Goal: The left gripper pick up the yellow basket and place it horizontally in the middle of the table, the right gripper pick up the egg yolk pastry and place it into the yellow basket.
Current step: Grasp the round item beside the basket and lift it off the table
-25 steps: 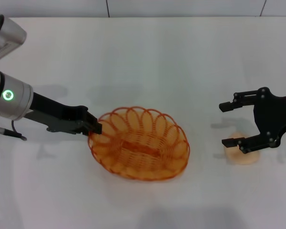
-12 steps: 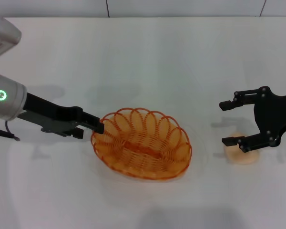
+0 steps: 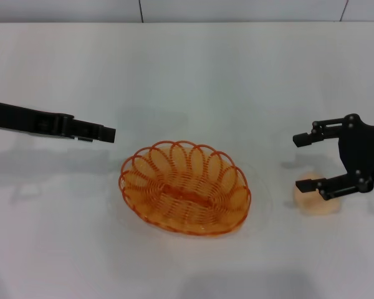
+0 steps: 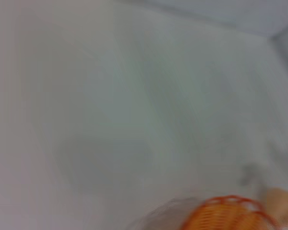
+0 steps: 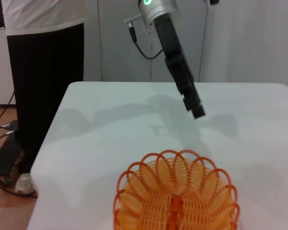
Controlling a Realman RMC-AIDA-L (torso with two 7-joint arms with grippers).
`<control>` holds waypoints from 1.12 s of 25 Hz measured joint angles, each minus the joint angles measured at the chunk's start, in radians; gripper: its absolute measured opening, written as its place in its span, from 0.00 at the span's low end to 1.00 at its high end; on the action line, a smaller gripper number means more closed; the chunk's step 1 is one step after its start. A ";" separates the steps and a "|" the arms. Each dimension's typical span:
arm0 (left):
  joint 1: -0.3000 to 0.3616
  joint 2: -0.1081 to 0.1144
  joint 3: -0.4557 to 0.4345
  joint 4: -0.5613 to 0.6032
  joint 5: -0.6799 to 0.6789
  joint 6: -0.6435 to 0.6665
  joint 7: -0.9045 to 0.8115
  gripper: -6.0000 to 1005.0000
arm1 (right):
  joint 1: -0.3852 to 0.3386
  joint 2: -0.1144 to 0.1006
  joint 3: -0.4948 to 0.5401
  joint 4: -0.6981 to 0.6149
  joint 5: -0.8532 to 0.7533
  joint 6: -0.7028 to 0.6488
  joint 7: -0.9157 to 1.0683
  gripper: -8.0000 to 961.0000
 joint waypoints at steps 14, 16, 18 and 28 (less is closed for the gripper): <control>0.150 0.010 -0.025 -0.013 -0.143 0.208 0.702 0.87 | 0.005 -0.023 -0.008 -0.013 -0.009 -0.035 0.117 0.79; 0.179 0.003 -0.027 0.003 -0.152 0.210 0.791 0.87 | 0.006 -0.023 -0.009 -0.018 -0.013 -0.036 0.143 0.79; 0.211 -0.006 -0.033 0.020 -0.158 0.209 0.878 0.87 | 0.006 -0.023 -0.009 -0.034 -0.027 -0.037 0.174 0.79; 0.290 -0.036 -0.081 -0.005 -0.165 0.200 1.140 0.87 | 0.019 0.008 -0.144 -0.276 -0.215 -0.051 0.505 0.79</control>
